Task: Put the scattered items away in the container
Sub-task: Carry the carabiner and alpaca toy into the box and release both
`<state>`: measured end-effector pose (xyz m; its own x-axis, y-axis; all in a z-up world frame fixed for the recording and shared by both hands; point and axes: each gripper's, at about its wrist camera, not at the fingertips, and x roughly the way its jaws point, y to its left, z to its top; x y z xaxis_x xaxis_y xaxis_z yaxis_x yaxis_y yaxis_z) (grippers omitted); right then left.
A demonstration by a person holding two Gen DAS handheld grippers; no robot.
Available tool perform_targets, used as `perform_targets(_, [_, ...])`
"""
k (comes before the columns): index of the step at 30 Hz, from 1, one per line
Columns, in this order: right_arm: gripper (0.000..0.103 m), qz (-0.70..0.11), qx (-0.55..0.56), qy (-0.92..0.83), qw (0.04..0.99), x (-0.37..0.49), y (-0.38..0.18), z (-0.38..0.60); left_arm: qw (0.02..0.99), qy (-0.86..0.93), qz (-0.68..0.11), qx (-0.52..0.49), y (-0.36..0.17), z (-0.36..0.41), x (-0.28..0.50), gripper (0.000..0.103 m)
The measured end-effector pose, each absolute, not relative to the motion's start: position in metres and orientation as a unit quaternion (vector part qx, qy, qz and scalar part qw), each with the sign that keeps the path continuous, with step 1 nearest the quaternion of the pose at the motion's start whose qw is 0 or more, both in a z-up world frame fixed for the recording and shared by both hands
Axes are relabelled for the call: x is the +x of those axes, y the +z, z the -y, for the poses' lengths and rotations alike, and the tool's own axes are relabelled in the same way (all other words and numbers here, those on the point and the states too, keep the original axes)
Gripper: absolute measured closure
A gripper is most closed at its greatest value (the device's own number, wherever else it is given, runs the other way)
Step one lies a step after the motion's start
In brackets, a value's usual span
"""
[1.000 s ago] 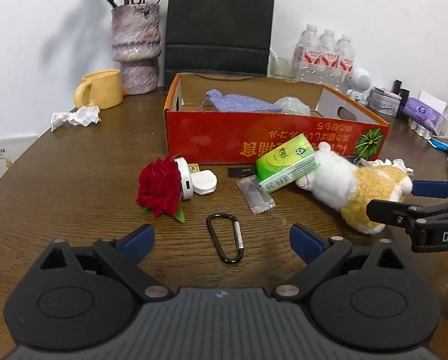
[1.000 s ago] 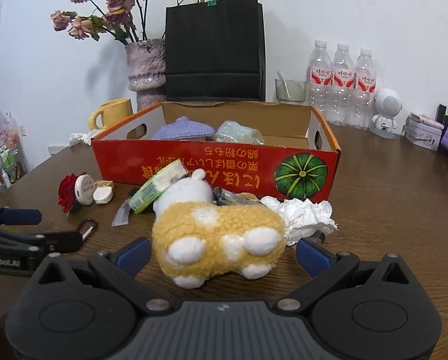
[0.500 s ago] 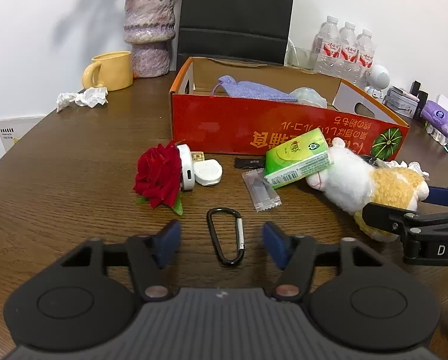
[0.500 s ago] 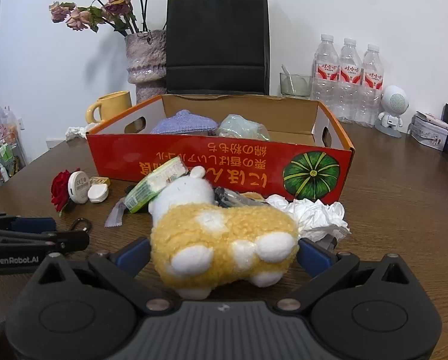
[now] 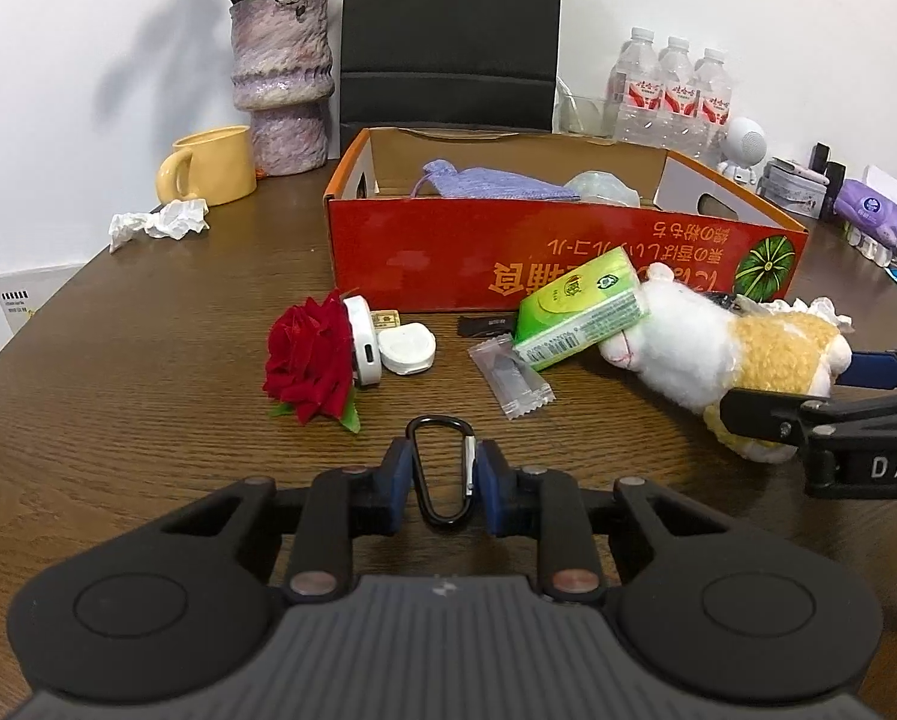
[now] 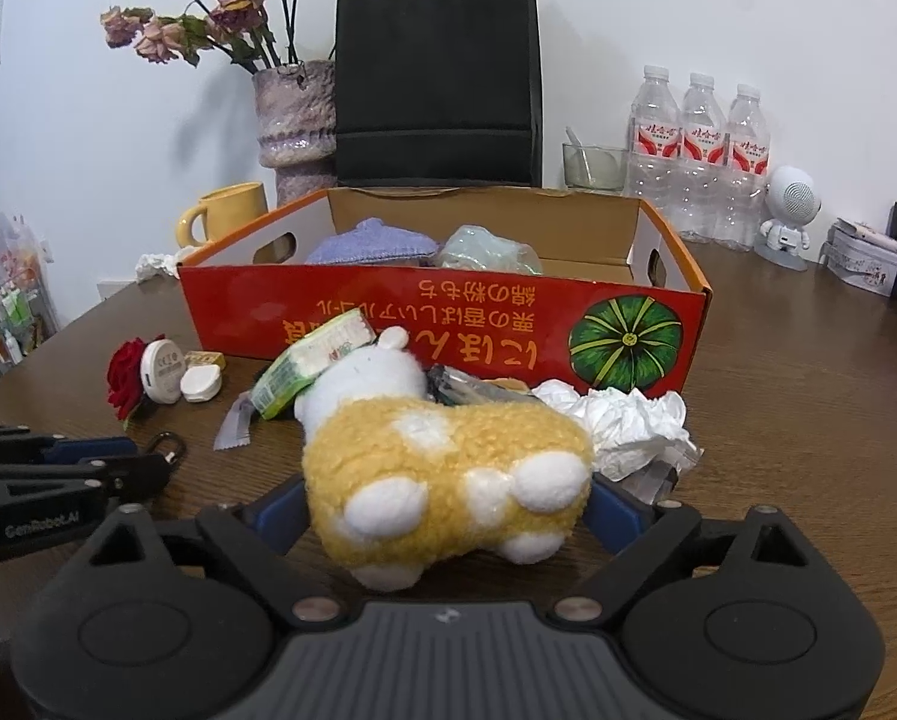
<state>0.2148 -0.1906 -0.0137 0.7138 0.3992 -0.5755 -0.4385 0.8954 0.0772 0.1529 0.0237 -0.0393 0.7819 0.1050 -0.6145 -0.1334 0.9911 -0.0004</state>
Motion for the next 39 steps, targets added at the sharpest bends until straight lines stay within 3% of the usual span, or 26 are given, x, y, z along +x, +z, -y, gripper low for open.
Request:
perform_targets(18, [0.017, -0.252, -0.034, 0.215, 0.943, 0.178, 0.001, 0.199, 0.950, 0.039, -0.309, -0.026, -0.031, -0.024, 0.135, 0.079])
perform_targets(27, [0.017, -0.209, -0.024, 0.210, 0.955, 0.165, 0.027, 0.211, 0.965, 0.012, -0.262, -0.024, -0.001, -0.018, 0.124, 0.079])
perform_targets(33, [0.017, -0.164, -0.022, 0.191, 0.968, 0.204, 0.068, 0.212, 0.980, 0.013, -0.198, -0.027, 0.049, -0.021, 0.160, 0.079])
perform_targets(39, [0.017, -0.176, -0.020, 0.164, 0.971, 0.282, 0.076, 0.195, 0.979, 0.012, -0.192, -0.070, 0.068, -0.031, 0.238, 0.079])
